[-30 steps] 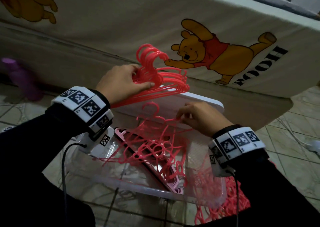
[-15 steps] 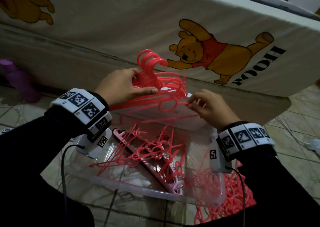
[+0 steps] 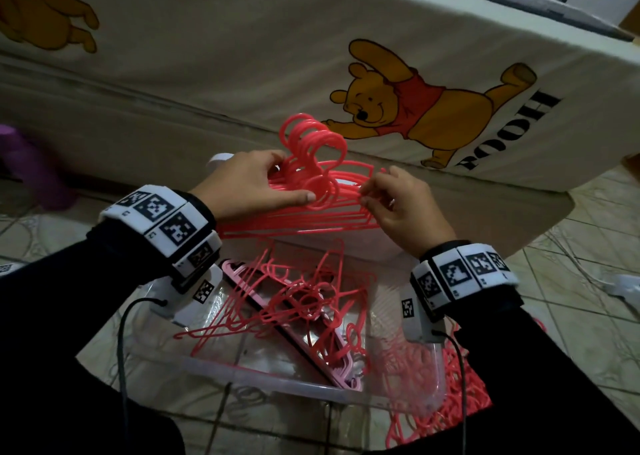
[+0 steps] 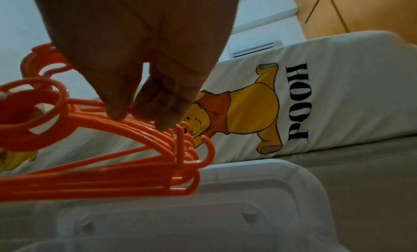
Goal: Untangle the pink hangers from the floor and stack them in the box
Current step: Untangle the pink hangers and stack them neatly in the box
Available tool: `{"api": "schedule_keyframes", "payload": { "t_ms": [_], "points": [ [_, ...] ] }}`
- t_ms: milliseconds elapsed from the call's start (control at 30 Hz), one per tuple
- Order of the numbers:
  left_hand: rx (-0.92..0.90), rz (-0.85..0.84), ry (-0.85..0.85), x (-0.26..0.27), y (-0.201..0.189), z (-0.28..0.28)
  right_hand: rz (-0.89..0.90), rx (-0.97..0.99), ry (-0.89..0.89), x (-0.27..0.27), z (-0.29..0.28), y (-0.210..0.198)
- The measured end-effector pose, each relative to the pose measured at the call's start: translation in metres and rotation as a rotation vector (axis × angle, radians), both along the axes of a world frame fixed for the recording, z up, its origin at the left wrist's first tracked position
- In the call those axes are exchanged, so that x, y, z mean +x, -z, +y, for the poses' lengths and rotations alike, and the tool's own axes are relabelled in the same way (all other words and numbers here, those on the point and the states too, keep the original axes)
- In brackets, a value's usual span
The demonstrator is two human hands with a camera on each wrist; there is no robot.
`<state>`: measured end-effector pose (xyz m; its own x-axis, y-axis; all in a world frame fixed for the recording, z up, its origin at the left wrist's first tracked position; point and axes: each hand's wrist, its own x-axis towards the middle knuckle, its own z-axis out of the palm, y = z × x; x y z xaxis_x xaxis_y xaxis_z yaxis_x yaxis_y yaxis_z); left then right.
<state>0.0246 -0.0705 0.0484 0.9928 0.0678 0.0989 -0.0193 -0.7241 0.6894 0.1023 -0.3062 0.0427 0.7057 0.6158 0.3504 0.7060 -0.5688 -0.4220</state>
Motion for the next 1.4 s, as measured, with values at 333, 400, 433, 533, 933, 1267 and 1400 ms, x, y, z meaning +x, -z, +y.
{"api": "schedule_keyframes", "payload": {
  "t_ms": [333, 400, 433, 533, 933, 1267, 1400],
  "points": [
    [0.004, -0.009, 0.017, -0.002, 0.009, -0.004, 0.071, -0.050, -0.116, -0.019, 0.017, 0.006],
    [-0.042, -0.005, -0.031, 0.002, 0.008, 0.003, 0.128, -0.018, -0.123, -0.018, 0.014, 0.005],
    [-0.054, -0.016, -0.065, 0.004, 0.007, 0.008, 0.165, -0.010, -0.122, -0.018, 0.012, 0.004],
    [-0.070, -0.103, -0.190, 0.010, 0.004, 0.021, 0.305, -0.044, -0.128, -0.017, 0.005, 0.005],
    [-0.086, -0.226, -0.359, 0.011, 0.003, 0.027, 1.133, 0.372, -0.017, -0.043, 0.017, 0.013],
    [-0.001, -0.180, -0.225, 0.009, 0.015, 0.009, 0.788, 0.496, -0.055, -0.049, 0.046, 0.007],
    [-0.019, -0.165, -0.180, 0.007, 0.017, 0.001, 0.623, 0.575, 0.023, -0.046, 0.053, 0.010]
  ]
}}
